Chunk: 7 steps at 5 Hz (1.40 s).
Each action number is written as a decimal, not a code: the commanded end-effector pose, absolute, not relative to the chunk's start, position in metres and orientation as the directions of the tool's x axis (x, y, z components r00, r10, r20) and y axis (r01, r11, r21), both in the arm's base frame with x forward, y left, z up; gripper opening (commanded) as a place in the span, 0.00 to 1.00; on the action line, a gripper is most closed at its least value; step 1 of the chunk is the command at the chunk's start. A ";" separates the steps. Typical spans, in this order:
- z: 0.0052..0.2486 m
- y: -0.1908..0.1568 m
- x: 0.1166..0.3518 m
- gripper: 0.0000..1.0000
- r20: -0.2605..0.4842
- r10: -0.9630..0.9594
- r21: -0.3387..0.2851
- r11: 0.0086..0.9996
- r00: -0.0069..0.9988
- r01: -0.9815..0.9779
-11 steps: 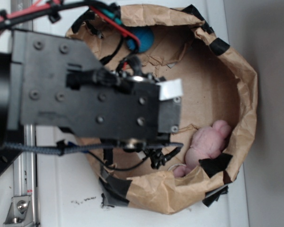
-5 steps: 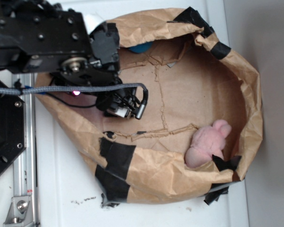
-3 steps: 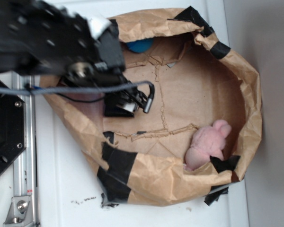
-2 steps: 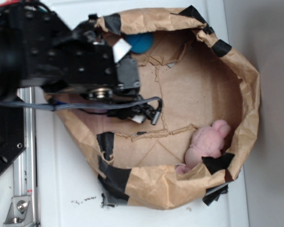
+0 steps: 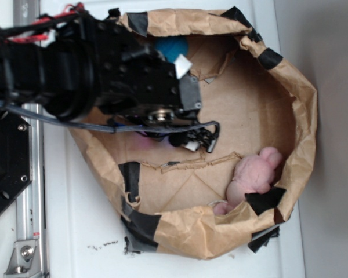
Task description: Grab the black box.
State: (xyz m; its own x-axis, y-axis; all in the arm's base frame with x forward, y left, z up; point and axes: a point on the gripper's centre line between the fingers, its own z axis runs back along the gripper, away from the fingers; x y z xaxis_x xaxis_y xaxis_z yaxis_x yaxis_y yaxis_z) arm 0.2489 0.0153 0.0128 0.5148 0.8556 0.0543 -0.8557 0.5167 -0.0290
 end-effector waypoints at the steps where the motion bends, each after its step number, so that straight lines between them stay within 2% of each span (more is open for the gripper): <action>1: 0.013 0.009 0.247 0.00 0.095 0.819 -0.040 0.571 0.566 -0.820; 2: 0.026 0.018 0.244 0.00 0.102 0.781 -0.024 0.621 0.616 -0.783; 3: 0.061 0.031 0.237 0.00 0.156 0.592 0.048 0.795 0.791 -0.604; 4: 0.099 0.036 0.231 0.00 0.191 0.369 0.085 0.917 0.909 -0.390; 5: 0.139 0.043 0.224 0.00 0.250 0.131 0.089 0.984 0.959 -0.157; 6: 0.154 0.045 0.231 0.00 0.247 0.044 0.084 0.994 0.968 -0.066; 7: 0.168 0.048 0.244 0.00 0.258 0.049 0.066 0.995 0.965 -0.068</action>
State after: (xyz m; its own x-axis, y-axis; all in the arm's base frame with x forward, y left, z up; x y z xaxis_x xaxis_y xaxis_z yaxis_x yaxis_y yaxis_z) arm 0.2388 0.0311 0.1515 0.9784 0.0391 0.2031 -0.0524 0.9968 0.0603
